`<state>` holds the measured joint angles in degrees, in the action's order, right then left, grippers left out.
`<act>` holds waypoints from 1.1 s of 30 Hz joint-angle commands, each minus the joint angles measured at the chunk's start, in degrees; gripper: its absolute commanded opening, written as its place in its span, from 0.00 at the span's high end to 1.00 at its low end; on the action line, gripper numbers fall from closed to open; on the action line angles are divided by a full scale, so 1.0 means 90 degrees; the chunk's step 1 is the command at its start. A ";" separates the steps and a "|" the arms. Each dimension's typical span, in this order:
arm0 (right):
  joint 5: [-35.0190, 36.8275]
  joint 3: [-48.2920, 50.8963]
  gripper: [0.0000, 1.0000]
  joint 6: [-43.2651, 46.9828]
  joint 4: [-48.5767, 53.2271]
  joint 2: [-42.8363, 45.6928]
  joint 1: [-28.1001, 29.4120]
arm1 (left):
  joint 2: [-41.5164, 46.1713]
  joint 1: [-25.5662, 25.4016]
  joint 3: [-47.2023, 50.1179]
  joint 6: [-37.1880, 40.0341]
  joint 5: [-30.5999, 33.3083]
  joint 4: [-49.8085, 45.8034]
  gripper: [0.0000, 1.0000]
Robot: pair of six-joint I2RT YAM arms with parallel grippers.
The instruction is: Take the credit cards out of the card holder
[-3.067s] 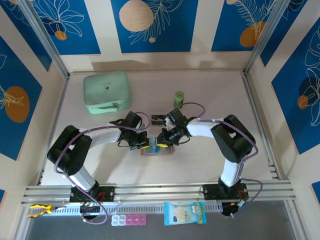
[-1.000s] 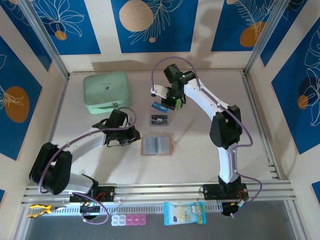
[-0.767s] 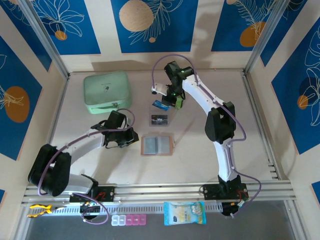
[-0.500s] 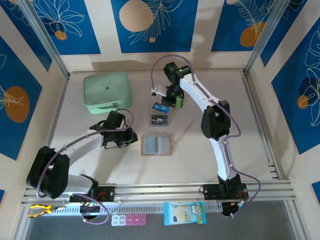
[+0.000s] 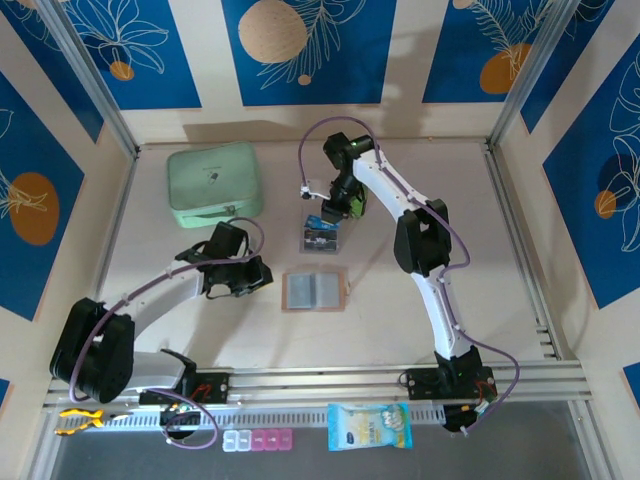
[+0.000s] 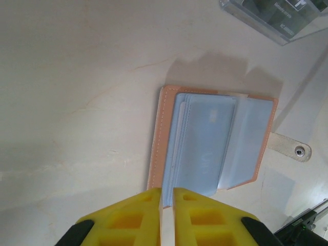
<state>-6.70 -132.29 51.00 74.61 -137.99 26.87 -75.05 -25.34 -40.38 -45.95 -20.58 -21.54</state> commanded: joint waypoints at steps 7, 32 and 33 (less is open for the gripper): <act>-0.0200 0.0108 0.70 -0.0647 -0.0818 0.0382 -0.0127 | -0.0004 0.0082 0.0063 0.0072 0.0013 -0.0030 0.86; 0.0754 0.1570 0.82 -0.1529 -0.2735 0.0966 0.0296 | -0.0125 0.0082 0.0131 0.0019 -0.0173 0.0297 0.86; 0.0763 0.1627 0.82 -0.1607 -0.2783 0.1048 0.0296 | -0.0144 0.0082 0.0123 0.0013 -0.0198 0.0336 0.86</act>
<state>-0.16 -118.69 38.70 51.42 -133.23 29.26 -76.20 -25.23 -39.57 -45.98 -20.95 -19.79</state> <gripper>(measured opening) 0.176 0.141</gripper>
